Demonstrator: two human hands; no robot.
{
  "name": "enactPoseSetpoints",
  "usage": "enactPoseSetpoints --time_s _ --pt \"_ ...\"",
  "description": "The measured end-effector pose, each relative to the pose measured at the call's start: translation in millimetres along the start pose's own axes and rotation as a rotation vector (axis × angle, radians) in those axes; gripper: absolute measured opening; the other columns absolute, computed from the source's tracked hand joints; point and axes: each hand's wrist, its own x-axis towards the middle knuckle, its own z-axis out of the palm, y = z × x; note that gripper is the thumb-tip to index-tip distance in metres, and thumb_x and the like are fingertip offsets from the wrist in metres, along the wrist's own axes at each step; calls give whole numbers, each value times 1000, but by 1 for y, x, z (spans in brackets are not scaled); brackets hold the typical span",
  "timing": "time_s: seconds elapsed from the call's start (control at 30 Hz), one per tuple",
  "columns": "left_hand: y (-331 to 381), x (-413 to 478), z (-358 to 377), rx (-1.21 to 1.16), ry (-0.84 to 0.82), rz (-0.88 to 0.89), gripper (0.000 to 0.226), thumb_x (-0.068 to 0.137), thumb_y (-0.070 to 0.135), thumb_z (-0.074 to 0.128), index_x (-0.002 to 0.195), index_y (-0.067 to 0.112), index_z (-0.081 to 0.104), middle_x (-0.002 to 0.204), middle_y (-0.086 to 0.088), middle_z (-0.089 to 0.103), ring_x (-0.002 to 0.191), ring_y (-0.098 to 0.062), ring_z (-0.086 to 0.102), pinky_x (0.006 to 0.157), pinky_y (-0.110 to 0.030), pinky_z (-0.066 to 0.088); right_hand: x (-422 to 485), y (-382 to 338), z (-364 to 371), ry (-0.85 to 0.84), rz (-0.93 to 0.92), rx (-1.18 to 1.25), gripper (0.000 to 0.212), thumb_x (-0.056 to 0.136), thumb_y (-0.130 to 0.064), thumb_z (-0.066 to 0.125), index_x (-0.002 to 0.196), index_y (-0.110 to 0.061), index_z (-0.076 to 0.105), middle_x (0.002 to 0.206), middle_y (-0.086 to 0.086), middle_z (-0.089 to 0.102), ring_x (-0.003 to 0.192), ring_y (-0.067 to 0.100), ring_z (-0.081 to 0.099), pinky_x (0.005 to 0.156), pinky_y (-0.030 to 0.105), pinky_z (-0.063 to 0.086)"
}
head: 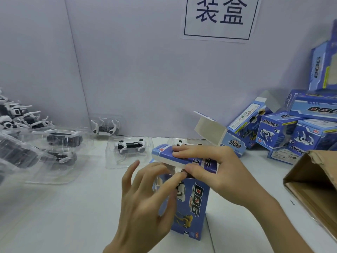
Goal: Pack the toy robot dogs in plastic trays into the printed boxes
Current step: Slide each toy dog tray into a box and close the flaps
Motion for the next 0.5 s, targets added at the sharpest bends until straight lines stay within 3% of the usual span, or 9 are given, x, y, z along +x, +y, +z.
enactPoseSetpoints --time_s 0.13,0.23,0.3,0.5 --pt "1 -7 3 69 16 -21 48 88 29 57 135 38 52 129 4 51 132 -13 38 117 -40 21 1 2 0 5 -7 -20 29 91 -9 67 110 -30 76 120 -24 69 122 -5 57 82 15 55" --pt "-1 -8 4 35 -2 -33 44 92 32 56 136 36 51 133 1 49 134 -14 36 117 -34 24 2 4 1 -6 -5 -59 28 87 -22 63 109 -34 76 119 -27 68 124 -7 54 88 16 54" --pt "-3 -7 3 -21 -14 -40 41 96 35 54 136 31 51 135 0 48 134 -12 35 115 -21 27 3 4 2 -7 -15 -118 31 87 -25 60 113 -34 75 122 -28 66 127 -7 52 99 22 51" --pt "-6 -6 2 -70 -30 -69 47 90 37 61 135 28 50 135 1 48 130 -9 34 111 -9 25 -6 0 3 -64 -101 -411 48 87 -30 49 130 -50 60 140 -39 48 139 -10 34 113 19 17"
